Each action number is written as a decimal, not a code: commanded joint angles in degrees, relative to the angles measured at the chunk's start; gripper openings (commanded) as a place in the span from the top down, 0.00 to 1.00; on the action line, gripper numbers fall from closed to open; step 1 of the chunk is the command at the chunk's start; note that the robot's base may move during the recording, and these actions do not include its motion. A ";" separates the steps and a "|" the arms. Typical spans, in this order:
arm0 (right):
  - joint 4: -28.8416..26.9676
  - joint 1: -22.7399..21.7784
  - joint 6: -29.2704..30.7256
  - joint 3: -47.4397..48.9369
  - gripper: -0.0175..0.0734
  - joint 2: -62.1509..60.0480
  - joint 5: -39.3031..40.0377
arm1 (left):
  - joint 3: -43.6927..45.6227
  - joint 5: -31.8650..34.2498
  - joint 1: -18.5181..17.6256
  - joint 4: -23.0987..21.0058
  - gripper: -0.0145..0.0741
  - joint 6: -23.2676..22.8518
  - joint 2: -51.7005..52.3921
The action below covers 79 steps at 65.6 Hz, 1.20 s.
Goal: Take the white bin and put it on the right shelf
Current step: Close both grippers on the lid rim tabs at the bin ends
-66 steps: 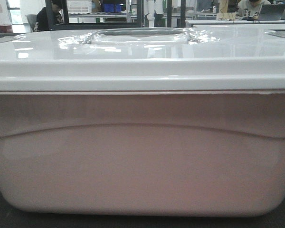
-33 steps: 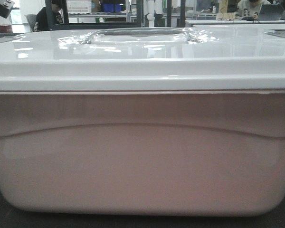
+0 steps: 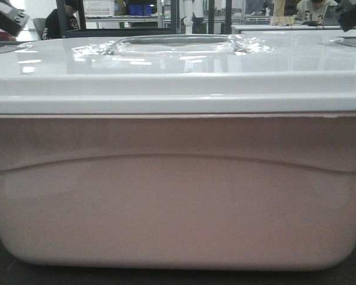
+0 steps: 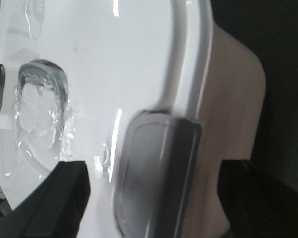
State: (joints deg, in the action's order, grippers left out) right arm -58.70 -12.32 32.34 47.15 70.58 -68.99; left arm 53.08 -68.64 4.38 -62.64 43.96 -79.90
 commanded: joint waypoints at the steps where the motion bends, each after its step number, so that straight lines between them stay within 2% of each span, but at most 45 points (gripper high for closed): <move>1: -4.67 0.03 0.24 1.26 0.12 -1.62 -7.52 | 1.21 -6.76 -2.10 -4.02 0.40 -0.42 1.61; 21: -4.72 4.59 0.24 1.21 0.12 -1.62 -7.47 | 1.21 -6.65 -3.30 -4.86 0.40 -0.42 1.61; 43: -4.72 4.59 0.24 1.21 0.12 -1.62 -7.47 | 1.12 -6.77 -3.30 -4.62 0.40 -0.42 1.61; 54: -4.72 4.57 0.24 1.21 0.12 -1.62 -7.42 | 1.12 -6.77 -3.30 -2.74 0.40 -0.42 1.61; 79: -4.72 4.57 0.24 1.21 0.12 -1.62 -3.46 | 1.12 -6.77 -3.30 -2.86 0.40 -0.42 1.61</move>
State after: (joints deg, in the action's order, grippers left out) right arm -58.72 -7.85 32.21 47.15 70.58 -68.39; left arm 52.86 -68.20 1.52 -61.62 43.96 -79.90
